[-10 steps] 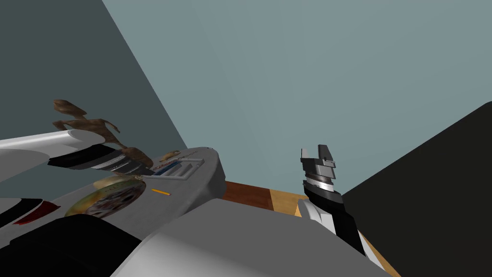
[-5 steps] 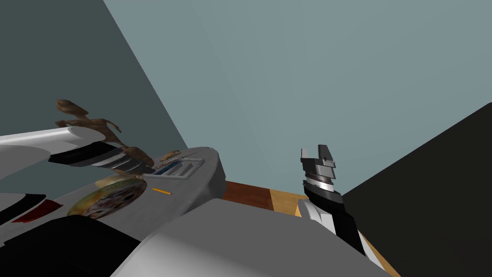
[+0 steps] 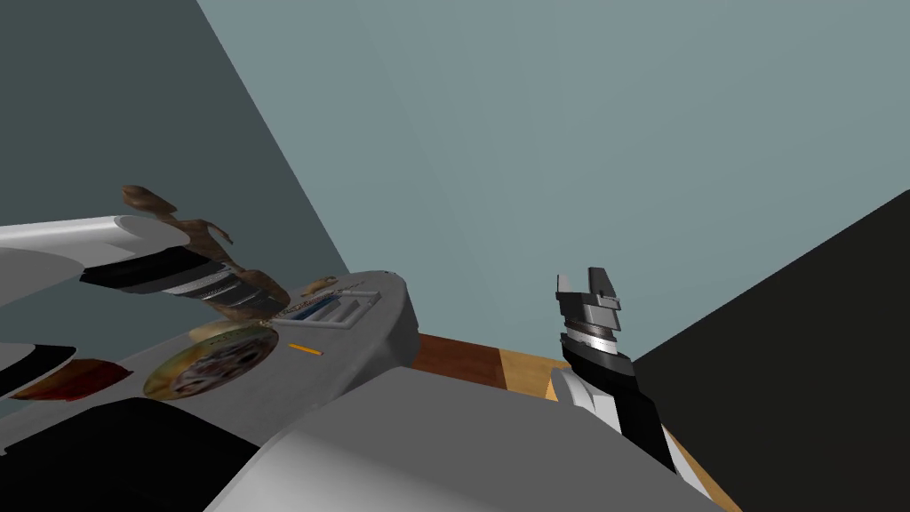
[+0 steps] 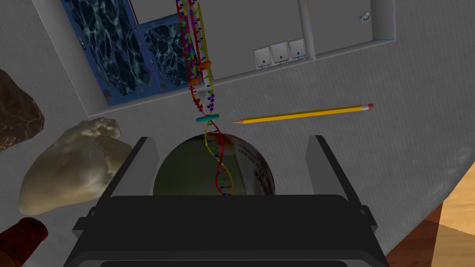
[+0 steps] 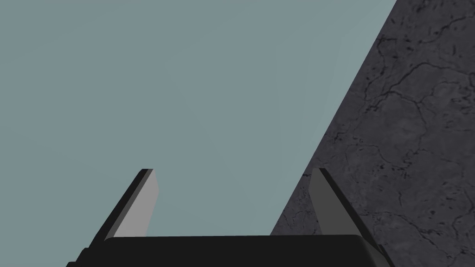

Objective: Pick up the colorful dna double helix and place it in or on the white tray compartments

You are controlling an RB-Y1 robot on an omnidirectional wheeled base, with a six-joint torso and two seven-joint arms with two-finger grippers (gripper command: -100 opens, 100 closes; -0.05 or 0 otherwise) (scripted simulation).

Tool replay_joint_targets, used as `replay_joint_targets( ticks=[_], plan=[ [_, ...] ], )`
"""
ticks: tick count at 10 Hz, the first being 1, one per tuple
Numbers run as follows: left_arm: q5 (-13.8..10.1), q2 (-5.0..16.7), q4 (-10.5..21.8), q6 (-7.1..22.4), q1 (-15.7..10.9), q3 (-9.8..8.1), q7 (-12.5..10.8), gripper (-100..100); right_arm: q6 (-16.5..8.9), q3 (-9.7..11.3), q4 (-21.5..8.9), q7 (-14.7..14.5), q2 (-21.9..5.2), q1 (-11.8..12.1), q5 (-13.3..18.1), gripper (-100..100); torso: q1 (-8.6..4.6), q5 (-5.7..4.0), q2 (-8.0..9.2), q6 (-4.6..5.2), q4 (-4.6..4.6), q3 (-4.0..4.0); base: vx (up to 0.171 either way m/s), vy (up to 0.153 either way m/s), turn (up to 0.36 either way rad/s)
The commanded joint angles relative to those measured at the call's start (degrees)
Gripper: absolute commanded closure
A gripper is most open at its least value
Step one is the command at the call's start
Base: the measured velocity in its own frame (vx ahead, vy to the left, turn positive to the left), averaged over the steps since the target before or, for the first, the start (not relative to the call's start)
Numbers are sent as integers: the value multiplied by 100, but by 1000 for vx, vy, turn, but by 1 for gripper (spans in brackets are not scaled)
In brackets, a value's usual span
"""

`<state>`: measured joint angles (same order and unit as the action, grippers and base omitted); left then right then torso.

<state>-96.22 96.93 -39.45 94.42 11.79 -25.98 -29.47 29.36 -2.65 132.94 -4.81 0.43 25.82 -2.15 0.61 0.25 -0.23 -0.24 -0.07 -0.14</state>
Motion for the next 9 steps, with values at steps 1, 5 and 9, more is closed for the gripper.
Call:
replay_joint_targets(
  ticks=[1,5,9],
  plan=[
    [10,-4,-93,23,138,-167,-61,-100,0,0,0,0,0,0,0,0,0,0,0,0,0,0,-5,2,-1],
    [-37,137,-48,118,78,-153,-84,0,0,0,0,0,0,0,0,0,1,1,-4,0,-1,-3,-7,2,8],
    [-37,137,-48,119,78,-153,-84,0,0,0,0,0,0,0,0,0,1,1,-6,0,-2,-4,0,0,0]
  ],
)
